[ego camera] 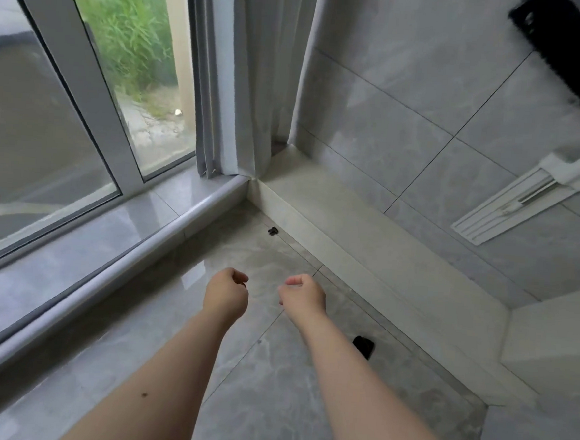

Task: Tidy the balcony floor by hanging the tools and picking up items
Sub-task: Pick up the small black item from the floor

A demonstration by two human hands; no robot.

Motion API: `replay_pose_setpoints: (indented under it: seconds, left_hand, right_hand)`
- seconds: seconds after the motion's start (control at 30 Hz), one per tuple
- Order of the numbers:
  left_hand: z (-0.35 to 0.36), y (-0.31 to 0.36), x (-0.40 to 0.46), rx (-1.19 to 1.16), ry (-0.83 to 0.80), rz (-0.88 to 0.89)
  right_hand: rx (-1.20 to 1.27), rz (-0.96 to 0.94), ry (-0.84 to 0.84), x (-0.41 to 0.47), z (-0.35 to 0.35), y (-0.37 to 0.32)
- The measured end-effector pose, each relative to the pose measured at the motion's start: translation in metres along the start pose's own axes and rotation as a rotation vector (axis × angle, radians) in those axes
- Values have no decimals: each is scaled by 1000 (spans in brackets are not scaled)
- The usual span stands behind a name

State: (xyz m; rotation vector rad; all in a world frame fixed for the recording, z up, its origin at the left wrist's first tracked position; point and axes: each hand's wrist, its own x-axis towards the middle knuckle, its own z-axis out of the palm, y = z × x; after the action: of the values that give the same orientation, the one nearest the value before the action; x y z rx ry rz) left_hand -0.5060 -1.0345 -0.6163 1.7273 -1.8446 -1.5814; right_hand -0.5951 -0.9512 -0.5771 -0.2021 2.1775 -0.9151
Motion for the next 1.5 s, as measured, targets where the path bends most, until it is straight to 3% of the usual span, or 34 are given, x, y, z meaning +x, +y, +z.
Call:
replay_pose_setpoints:
  seconds: [0.7,1.5]
  left_hand:
    - [95,53,226,28,-44,-49]
    - [251,-116,516,165,-132,147]
  right_hand:
    - [-38,62,4,236,6,-30]
    - [42,7,145,549,153,110]
